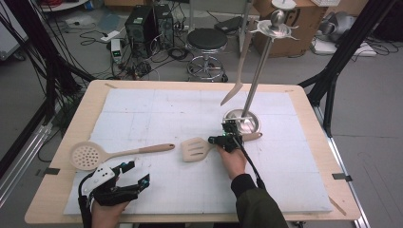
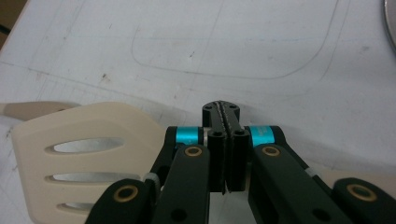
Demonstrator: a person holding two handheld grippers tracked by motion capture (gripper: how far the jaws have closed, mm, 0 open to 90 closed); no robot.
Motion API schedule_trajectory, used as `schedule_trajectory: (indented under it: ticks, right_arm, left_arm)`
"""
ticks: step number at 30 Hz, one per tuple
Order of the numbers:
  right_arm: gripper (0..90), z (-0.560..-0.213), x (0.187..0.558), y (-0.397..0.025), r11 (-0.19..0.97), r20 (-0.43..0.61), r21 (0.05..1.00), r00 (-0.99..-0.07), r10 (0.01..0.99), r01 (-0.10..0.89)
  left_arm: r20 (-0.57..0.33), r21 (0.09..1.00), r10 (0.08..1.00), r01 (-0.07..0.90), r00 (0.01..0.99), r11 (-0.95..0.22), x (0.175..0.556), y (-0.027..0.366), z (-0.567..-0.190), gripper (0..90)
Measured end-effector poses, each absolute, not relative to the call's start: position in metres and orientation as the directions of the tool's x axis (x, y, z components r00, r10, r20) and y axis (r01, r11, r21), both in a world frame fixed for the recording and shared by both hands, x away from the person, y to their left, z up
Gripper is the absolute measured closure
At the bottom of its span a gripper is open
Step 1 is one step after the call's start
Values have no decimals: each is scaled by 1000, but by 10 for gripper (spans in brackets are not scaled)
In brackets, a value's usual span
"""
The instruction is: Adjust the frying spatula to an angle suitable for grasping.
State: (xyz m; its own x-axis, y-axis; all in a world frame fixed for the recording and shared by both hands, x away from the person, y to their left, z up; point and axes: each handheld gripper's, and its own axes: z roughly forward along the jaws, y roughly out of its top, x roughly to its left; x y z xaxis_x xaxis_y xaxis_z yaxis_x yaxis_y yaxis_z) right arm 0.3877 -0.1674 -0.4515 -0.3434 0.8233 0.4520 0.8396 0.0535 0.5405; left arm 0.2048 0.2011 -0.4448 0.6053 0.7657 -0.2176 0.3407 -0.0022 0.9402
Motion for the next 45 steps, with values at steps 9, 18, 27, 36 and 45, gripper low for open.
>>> schedule_trajectory:
  ticks: [9,18,27,36,45]
  right_arm:
    - [898,-446,379,-173,143,443,482,-381,812,865]
    - [897,-446,363,-184,193,457,476,-429,779,858]
    - [897,-446,343,-195,230,467,465,-458,756,855]
    - [898,-447,321,-211,248,482,472,-483,731,846]
    - [898,-447,310,-221,249,485,476,-488,725,843]
  left_arm:
    - [-217,940,769,340,602,-1,203,204,-445,220]
    - [-216,940,770,341,600,-2,202,204,-445,220]
    - [-215,940,773,343,597,-3,201,203,-445,220]
    - [-210,940,776,342,595,-9,199,204,-445,220]
    - [-210,938,776,347,595,-11,200,204,-446,220]
